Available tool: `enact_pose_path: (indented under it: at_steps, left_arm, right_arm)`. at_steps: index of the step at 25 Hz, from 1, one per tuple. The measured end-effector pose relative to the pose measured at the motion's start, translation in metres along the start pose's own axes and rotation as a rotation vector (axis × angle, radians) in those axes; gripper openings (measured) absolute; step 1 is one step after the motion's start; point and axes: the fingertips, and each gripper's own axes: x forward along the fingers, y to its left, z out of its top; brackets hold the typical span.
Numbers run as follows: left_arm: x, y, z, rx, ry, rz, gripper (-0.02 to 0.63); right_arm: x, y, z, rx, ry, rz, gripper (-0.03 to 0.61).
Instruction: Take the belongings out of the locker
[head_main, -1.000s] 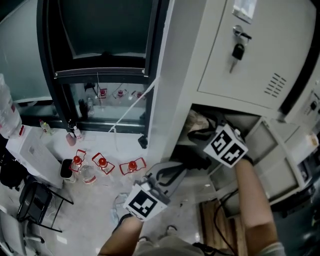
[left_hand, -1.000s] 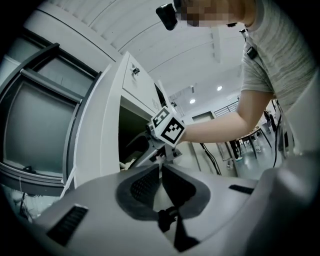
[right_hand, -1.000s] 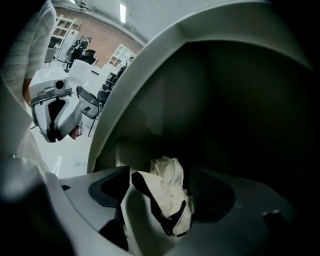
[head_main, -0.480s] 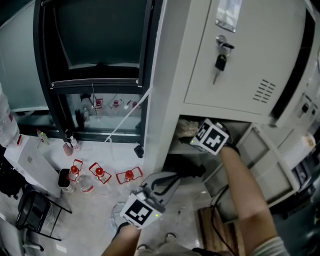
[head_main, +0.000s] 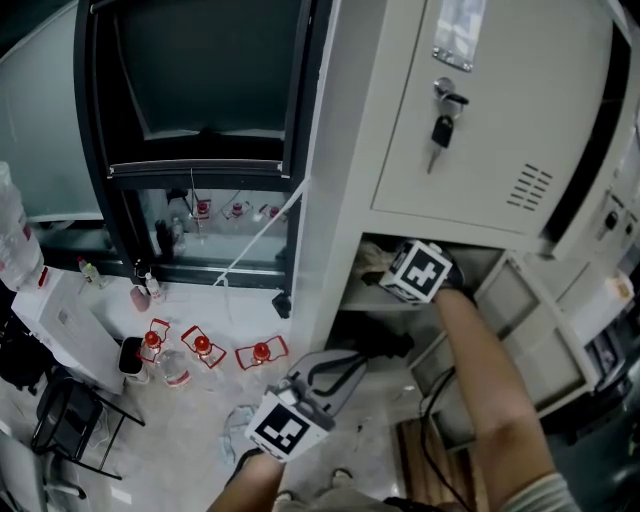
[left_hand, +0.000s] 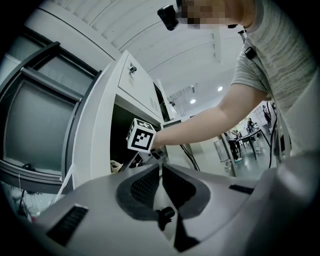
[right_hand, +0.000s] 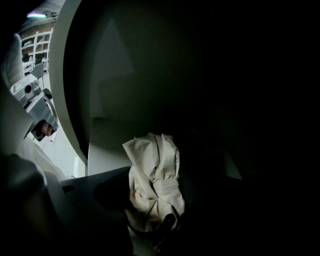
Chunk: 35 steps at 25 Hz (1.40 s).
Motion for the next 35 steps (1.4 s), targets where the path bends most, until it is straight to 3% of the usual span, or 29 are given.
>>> enact_pose_path:
  at_steps: [6, 14, 19, 28, 35]
  left_arm:
    - [0.000, -0.004, 0.000, 0.000, 0.003, 0.000, 0.005]
    - [-0.005, -0.011, 0.001, 0.007, 0.013, 0.003, 0.005]
    - [-0.014, -0.011, -0.001, 0.010, 0.024, 0.012, 0.005]
    - [-0.024, -0.015, 0.001, 0.016, 0.036, 0.006, 0.005]
    - [-0.030, -0.016, 0.007, 0.015, 0.028, 0.000, 0.005]
  right_arm:
    - [0.000, 0.001, -0.004, -0.045, -0.004, -0.085, 0.233]
    - [-0.009, 0.001, -0.012, -0.108, -0.009, -0.340, 0.209]
    - [-0.017, 0.010, -0.009, -0.120, -0.069, -0.416, 0.207]
    - [-0.068, 0.039, 0.007, 0.053, -0.291, -0.488, 0.207]
    - [-0.117, 0.076, 0.018, 0.209, -0.456, -0.483, 0.207]
